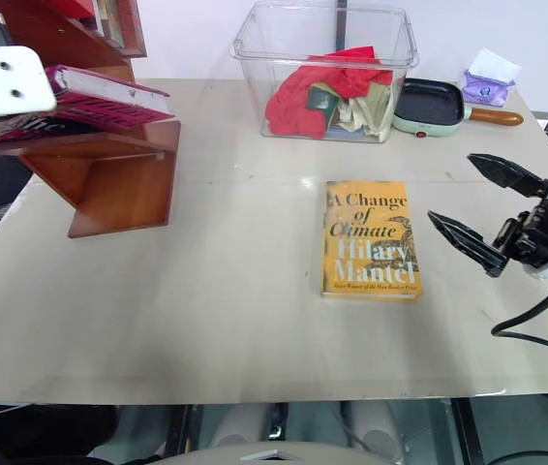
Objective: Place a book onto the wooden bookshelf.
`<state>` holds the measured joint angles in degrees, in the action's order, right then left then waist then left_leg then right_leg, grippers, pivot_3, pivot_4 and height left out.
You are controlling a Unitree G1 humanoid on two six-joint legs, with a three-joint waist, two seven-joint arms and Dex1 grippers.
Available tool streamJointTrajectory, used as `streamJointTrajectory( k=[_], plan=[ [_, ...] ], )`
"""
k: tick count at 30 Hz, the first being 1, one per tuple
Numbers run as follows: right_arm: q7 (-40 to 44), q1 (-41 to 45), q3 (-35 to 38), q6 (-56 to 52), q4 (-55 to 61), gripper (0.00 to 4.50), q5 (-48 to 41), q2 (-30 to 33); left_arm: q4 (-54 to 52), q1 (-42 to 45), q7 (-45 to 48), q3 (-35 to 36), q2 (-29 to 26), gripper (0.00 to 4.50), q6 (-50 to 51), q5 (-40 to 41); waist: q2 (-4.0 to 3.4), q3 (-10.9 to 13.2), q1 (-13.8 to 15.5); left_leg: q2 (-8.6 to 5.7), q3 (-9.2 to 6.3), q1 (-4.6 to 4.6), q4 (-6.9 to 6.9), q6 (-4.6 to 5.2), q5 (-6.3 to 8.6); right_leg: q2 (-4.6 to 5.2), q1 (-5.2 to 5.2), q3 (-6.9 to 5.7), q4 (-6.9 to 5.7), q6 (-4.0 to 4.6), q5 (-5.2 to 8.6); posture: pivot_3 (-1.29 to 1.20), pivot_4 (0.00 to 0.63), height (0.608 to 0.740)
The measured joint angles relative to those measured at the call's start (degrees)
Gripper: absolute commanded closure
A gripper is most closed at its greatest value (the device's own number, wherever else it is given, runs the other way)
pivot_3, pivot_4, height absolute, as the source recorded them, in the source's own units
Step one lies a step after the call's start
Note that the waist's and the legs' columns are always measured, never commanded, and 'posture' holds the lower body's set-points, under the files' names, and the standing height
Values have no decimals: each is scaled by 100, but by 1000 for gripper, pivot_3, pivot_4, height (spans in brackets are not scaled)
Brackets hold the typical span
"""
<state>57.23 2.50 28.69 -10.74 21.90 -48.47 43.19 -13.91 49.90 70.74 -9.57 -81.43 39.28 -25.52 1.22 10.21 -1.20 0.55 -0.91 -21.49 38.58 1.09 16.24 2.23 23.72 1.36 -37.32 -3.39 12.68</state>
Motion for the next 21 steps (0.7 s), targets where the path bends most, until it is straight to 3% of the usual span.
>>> streamJointTrajectory(
  k=[9, 10, 17, 21],
  plan=[
    [204, -268, 176, -345, 242, 0, -249, 292, 136, 209, -117, -223, 484, 4458, 66, -453, 0, -1, 46, 13, 29, 26, 0, 0, 0, -18, 0, 26, -23, 17, 8, 0, 150, 740],
    [240, -294, 187, -394, 244, 0, -258, 362, 139, 208, -118, -220, 544, 3441, 68, -469, -1, -2, 56, 13, 30, 27, 0, 0, 0, -17, -1, 27, -23, 17, 8, 0, 150, 740],
    [242, -241, 508, -674, 417, 0, -673, 506, 248, 127, -39, -177, 711, 217, -37, -305, 23, 8, 17, 18, 39, 10, 1, -1, 1, -17, 7, 32, -4, 39, -6, 0, 150, 740],
    [162, -22, 564, -812, 507, 0, -1071, 504, 143, -67, 220, 260, 442, 217, -247, 153, 23, 7, 32, 19, 36, -33, 4, -1, 1, -13, 35, 24, 22, 40, -8, 0, 150, 740]
  ],
)
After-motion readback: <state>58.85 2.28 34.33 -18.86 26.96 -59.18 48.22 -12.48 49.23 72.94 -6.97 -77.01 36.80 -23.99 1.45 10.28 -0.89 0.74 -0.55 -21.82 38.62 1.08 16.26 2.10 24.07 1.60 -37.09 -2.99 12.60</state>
